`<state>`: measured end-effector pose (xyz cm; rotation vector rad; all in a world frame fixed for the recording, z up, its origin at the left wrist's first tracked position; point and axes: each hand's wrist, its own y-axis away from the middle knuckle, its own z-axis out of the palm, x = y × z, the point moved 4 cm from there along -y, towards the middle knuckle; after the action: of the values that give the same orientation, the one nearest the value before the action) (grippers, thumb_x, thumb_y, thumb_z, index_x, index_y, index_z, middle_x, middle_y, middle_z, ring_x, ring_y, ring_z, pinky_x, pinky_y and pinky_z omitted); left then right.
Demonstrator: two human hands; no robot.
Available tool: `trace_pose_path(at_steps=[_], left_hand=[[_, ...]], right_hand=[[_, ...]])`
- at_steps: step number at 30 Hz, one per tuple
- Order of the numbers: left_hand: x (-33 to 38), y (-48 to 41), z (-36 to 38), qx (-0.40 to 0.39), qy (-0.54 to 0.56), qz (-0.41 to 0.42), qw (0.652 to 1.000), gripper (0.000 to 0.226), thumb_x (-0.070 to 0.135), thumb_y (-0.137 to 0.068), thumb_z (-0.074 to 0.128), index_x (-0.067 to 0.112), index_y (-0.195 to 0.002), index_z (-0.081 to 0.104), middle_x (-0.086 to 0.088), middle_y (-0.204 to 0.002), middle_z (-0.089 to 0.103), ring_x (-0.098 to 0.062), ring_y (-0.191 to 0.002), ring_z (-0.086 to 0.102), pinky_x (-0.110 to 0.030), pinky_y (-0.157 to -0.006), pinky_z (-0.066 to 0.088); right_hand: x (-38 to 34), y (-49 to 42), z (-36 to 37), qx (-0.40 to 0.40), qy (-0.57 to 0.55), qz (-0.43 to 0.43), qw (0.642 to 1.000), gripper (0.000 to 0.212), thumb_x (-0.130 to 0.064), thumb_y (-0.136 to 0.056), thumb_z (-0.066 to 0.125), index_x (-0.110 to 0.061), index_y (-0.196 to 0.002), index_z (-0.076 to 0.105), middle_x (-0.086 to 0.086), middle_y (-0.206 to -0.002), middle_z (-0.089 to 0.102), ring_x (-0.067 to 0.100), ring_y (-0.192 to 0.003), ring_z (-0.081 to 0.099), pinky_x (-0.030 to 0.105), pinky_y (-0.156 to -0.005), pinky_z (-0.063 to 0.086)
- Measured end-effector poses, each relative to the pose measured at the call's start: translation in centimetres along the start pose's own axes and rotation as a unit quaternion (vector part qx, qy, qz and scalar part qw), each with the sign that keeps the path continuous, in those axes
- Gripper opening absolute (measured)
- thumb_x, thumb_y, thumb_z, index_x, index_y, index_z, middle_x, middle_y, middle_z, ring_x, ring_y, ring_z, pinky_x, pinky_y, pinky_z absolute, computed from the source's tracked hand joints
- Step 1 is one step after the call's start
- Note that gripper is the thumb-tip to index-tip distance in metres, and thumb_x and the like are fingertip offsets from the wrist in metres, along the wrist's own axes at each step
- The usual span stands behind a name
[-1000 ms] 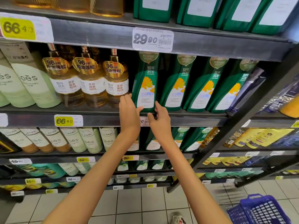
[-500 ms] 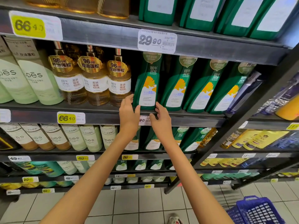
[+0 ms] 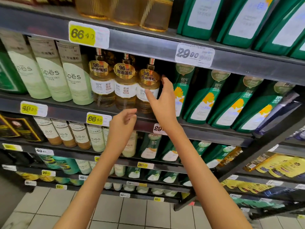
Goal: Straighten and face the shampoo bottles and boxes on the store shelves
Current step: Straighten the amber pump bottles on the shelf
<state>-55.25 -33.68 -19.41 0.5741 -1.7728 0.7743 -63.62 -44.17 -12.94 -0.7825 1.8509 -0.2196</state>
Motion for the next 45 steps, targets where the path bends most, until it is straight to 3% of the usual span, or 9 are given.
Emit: trace_pose_path(at_steps=[6,14,20,27,31,36,38,41,45], left_hand=[[-1.8,1.1,-2.8,0.024,0.018,-0.027,0.999,0.023,0.010,-0.092,0.054,0.010,-0.112,0.064,0.008,-0.099,0.064,0.008,-0.090,0.056,0.002,-0.072,0.041],[-3.0,1.5,-4.1,0.037,0.014,-0.043,0.998,0.023,0.011,-0.092,0.053,0.009,-0.112,0.064,0.010,-0.097,0.064,0.012,-0.088,0.055,0.004,-0.070,0.040],[-2.5,1.6,-3.6,0.027,0.013,-0.034,0.999,0.024,0.011,-0.092,0.053,0.007,-0.114,0.064,0.007,-0.100,0.064,0.012,-0.087,0.055,0.004,-0.069,0.039],[-1.2,2.1,-3.1,0.023,0.024,-0.019,0.999,0.026,0.014,-0.092,0.054,0.012,-0.117,0.061,0.009,-0.106,0.063,0.002,-0.100,0.058,0.001,-0.076,0.041],[-1.0,3.1,-2.7,0.004,0.016,-0.010,1.000,0.040,0.031,-0.090,0.055,0.020,-0.128,0.051,0.011,-0.125,0.053,-0.002,-0.117,0.048,-0.017,-0.096,0.037],[-2.0,4.8,-1.3,-0.128,0.071,-0.074,0.986,0.062,0.043,-0.078,0.064,0.027,-0.133,0.042,0.013,-0.131,0.052,-0.003,-0.121,0.048,-0.024,-0.099,0.039],[-2.4,6.1,-0.4,-0.182,0.027,-0.088,0.979,0.057,0.045,-0.071,0.072,0.044,-0.120,0.042,0.029,-0.113,0.057,0.007,-0.109,0.052,-0.015,-0.084,0.044],[-2.5,7.9,0.3,-0.154,0.041,-0.093,0.983,0.052,0.047,-0.063,0.079,0.046,-0.104,0.048,0.032,-0.094,0.063,0.016,-0.089,0.057,-0.002,-0.062,0.044],[-2.8,9.0,-0.2,-0.153,0.107,-0.138,0.973,0.067,0.060,-0.050,0.069,0.035,-0.111,0.054,0.015,-0.103,0.068,0.005,-0.094,0.062,-0.012,-0.071,0.048]], right_hand=[[1.1,-2.5,2.0,-0.040,0.032,0.083,0.995,0.050,-0.024,-0.084,0.070,0.003,-0.115,0.042,0.010,-0.109,0.041,0.019,-0.101,0.043,0.015,-0.075,0.028],[1.6,-3.1,3.6,-0.009,0.025,0.109,0.994,0.045,-0.028,-0.086,0.067,0.006,-0.107,0.047,0.008,-0.097,0.040,0.017,-0.092,0.040,0.016,-0.068,0.027],[1.0,-2.5,4.0,0.006,-0.003,0.100,0.995,0.033,-0.022,-0.090,0.063,-0.002,-0.102,0.040,0.009,-0.103,0.036,0.029,-0.107,0.043,0.037,-0.093,0.037],[-0.6,-0.1,3.4,0.048,-0.044,0.103,0.992,0.065,-0.023,-0.085,0.068,0.002,-0.133,0.031,0.017,-0.130,0.037,0.028,-0.122,0.038,0.037,-0.103,0.036],[-1.7,2.5,1.7,0.057,-0.067,0.096,0.991,0.083,-0.027,-0.084,0.069,-0.005,-0.146,0.018,0.011,-0.137,0.034,0.022,-0.131,0.033,0.029,-0.109,0.030],[-0.8,6.1,-0.5,-0.027,-0.142,0.157,0.977,0.065,-0.025,-0.081,0.072,-0.008,-0.134,0.038,0.010,-0.124,0.053,0.022,-0.114,0.054,0.036,-0.098,0.046],[-0.1,7.4,-0.7,-0.077,-0.190,0.210,0.956,0.057,-0.023,-0.082,0.071,-0.009,-0.130,0.043,0.006,-0.115,0.060,0.018,-0.104,0.060,0.029,-0.087,0.051],[1.0,9.1,-0.7,-0.113,-0.214,0.274,0.931,0.058,-0.028,-0.082,0.070,-0.012,-0.130,0.043,0.002,-0.114,0.062,0.013,-0.101,0.063,0.023,-0.079,0.051],[2.0,10.1,-0.8,-0.202,-0.219,0.311,0.902,0.063,-0.044,-0.077,0.067,-0.017,-0.130,0.046,0.001,-0.117,0.065,0.013,-0.103,0.064,0.029,-0.089,0.051]])
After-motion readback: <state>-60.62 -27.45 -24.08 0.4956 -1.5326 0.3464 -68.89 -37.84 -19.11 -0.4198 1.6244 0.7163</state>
